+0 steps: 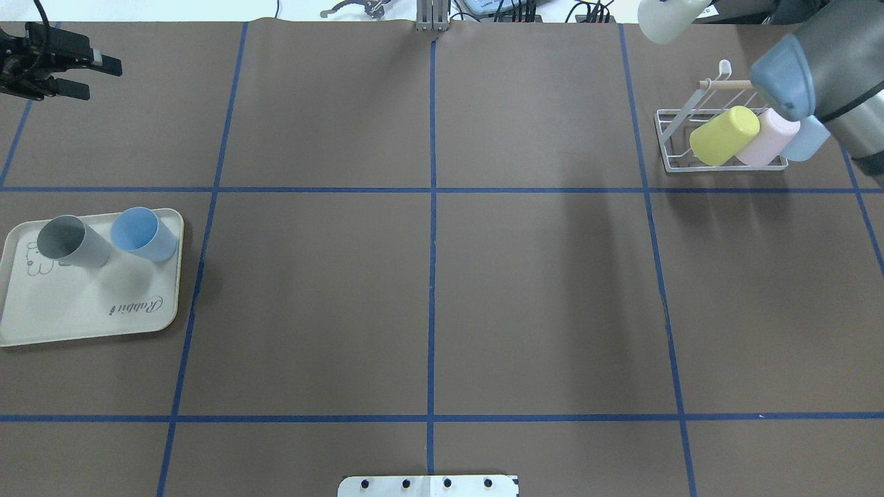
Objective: Transfer IKEA cup to right arm and place on rack
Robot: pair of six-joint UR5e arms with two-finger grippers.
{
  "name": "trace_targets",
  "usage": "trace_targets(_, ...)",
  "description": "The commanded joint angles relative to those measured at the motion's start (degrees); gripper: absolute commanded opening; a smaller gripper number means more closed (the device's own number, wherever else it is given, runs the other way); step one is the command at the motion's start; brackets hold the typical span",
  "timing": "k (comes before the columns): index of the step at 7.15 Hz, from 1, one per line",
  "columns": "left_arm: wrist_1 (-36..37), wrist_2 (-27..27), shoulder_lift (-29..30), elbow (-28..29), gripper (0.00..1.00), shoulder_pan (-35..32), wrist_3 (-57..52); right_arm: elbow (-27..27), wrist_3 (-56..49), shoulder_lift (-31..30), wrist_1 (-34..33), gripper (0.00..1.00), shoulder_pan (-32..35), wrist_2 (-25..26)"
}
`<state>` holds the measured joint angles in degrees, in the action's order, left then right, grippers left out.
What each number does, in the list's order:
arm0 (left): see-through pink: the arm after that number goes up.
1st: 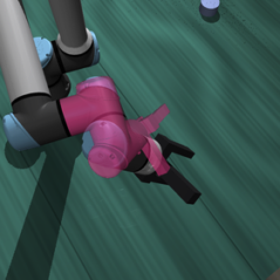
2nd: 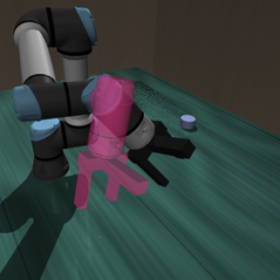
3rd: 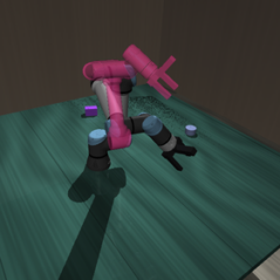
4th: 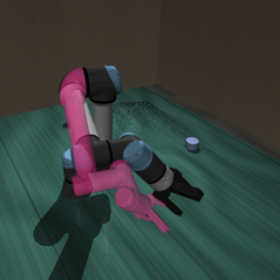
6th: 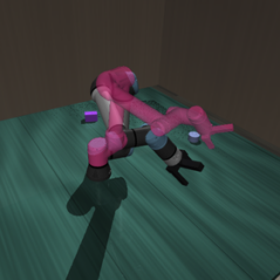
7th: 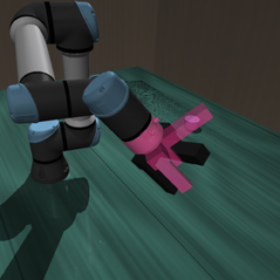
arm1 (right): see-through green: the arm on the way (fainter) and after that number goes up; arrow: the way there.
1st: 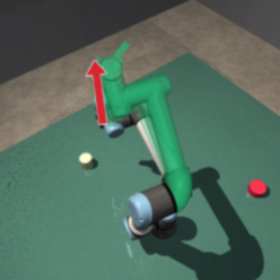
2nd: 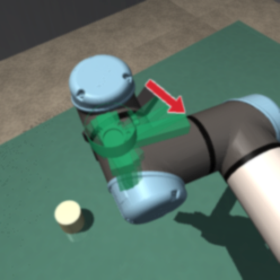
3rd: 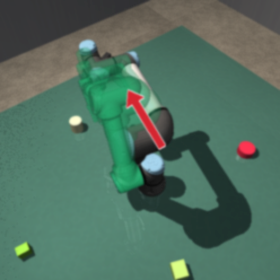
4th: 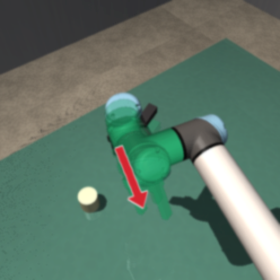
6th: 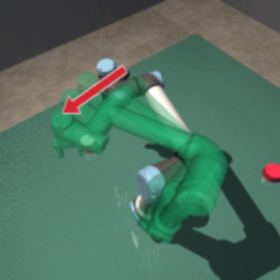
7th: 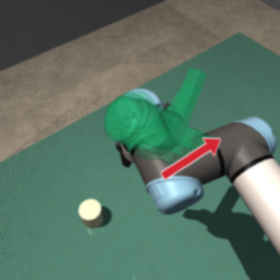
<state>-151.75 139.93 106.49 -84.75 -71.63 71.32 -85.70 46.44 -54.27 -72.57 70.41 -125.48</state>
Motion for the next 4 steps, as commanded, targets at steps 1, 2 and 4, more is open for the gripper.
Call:
trace_targets(1,2.51,-0.27,-0.32,-0.15,1.00,-0.53,-1.80,9.39,-6.42,3.47,-1.34,0.35,3.32,-3.27)
trace_targets(2,2.60,-0.45,-0.32,-0.15,1.00,-0.96,-1.80,10.37,-7.23,3.12,-2.48,0.35,3.41,-3.28)
trace_targets(4,2.60,-0.45,-0.40,-0.24,1.00,-0.88,-1.80,11.34,-10.38,0.49,-2.84,0.35,3.59,-4.06)
